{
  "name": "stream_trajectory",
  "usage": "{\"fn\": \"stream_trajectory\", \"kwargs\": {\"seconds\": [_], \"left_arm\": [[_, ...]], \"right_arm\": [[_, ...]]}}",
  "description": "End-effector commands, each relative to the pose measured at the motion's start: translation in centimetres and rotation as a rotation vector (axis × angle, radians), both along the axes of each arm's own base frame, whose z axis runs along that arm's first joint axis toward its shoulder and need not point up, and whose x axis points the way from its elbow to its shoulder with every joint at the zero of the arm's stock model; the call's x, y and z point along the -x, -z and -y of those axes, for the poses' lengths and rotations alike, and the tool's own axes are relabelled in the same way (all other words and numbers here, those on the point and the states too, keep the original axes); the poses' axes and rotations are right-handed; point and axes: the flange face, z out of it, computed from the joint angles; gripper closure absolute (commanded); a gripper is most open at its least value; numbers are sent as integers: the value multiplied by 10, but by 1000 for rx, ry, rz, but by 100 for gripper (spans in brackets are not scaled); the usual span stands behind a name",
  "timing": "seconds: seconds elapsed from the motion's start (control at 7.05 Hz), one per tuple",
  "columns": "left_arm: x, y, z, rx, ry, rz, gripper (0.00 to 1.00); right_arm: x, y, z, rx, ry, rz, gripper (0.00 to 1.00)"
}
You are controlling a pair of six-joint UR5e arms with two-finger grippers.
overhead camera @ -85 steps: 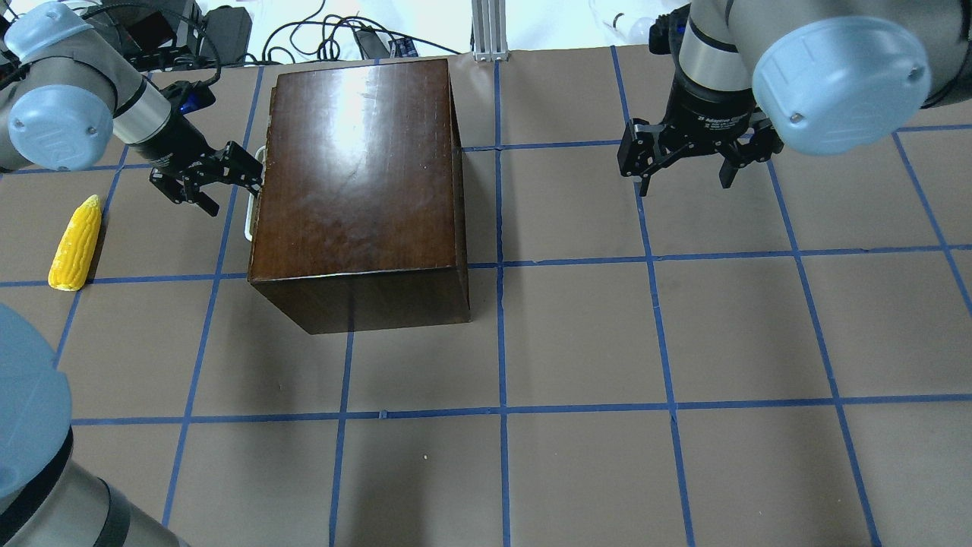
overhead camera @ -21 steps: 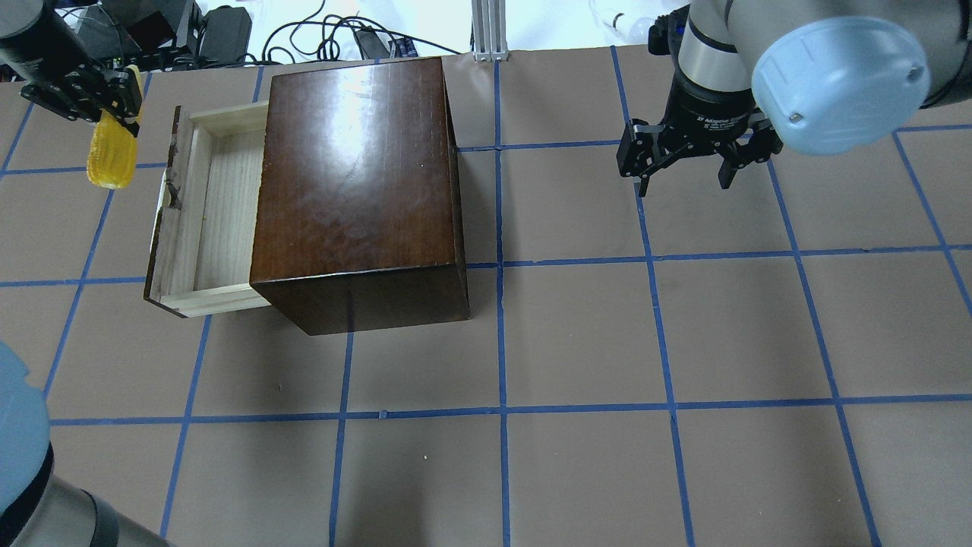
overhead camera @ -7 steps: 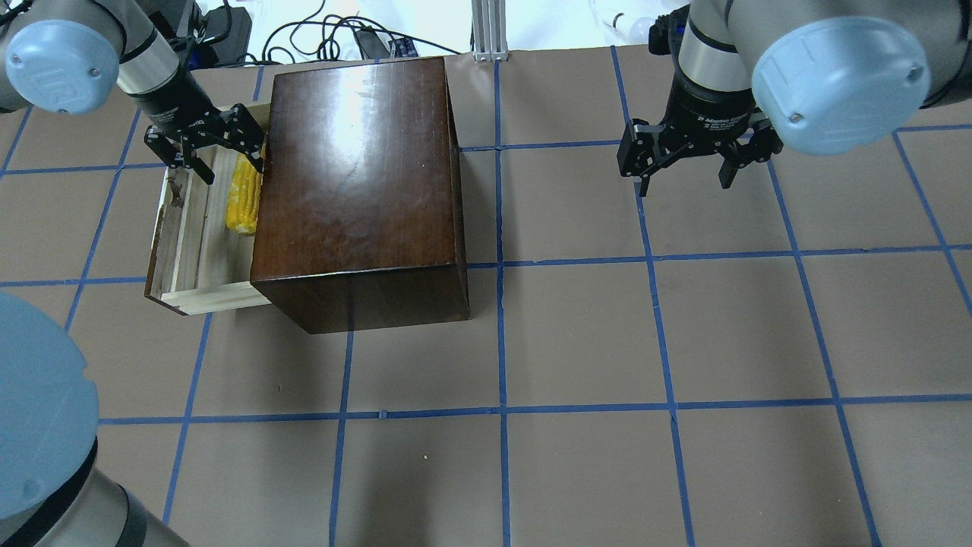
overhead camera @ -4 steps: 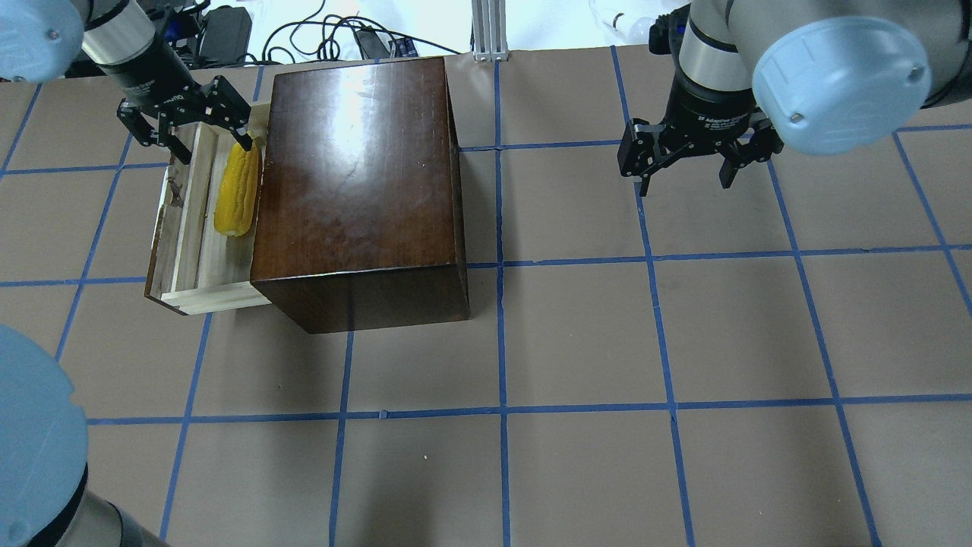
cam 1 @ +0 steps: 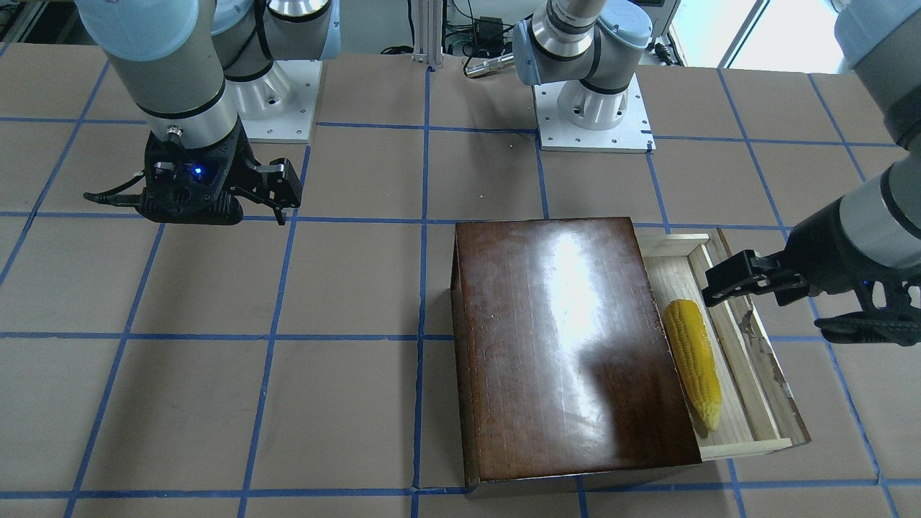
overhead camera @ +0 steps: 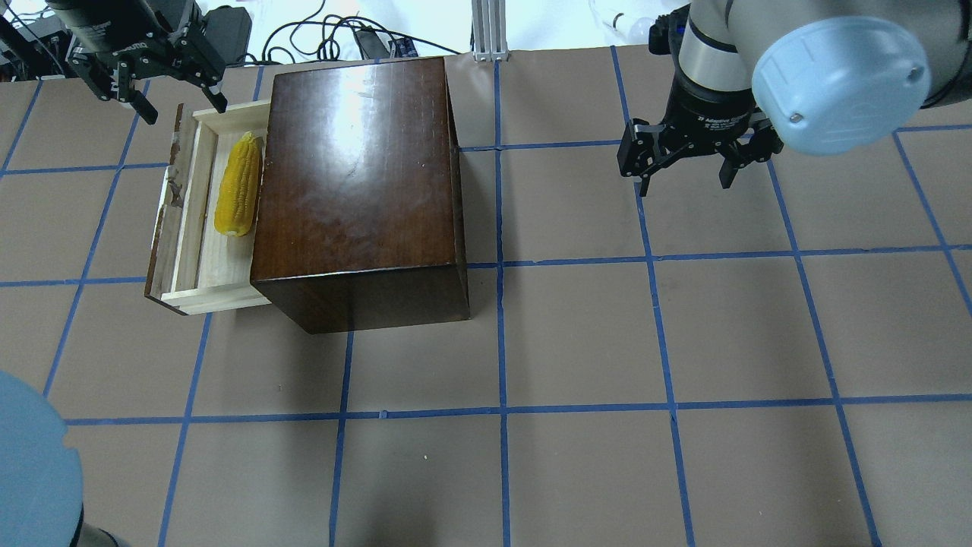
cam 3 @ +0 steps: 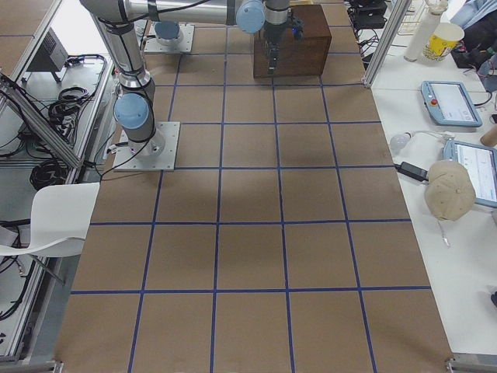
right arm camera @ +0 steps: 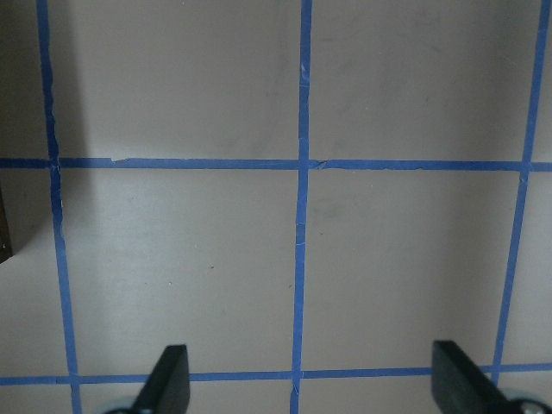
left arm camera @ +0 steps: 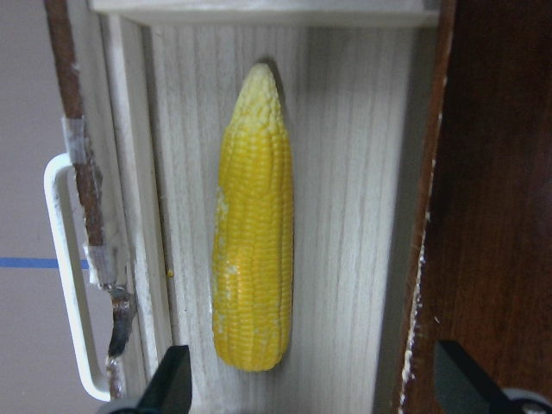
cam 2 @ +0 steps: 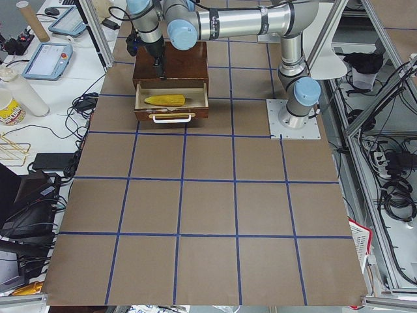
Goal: Open drawer and put corn inside
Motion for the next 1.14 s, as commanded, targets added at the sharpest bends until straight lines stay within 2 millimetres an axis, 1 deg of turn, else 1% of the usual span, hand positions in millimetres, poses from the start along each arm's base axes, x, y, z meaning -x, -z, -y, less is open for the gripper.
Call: {"fn": "stream_trajectory", "kwargs": {"seconds": [0.0,0.14,0.28,0.43,0.71,0.99], "left_arm": [[70,-9,-13,11,109,5,0],[96,2,-20,-15,102,6,0],[121,15,-29,-30,57,15,0],[127,15,-37,-23,55,16,0],[128,14,-61,-17,62,19,0],[120,6,-88,10,60,103,0]], "right_arm": [[0,0,0,0,0,1,0],[0,0,0,-2,0,3,0],[0,0,0,-2,0,3,0],[0,0,0,0,0,1,0],[0,0,0,-2,0,1,0],[0,0,0,0,0,0,0]]}}
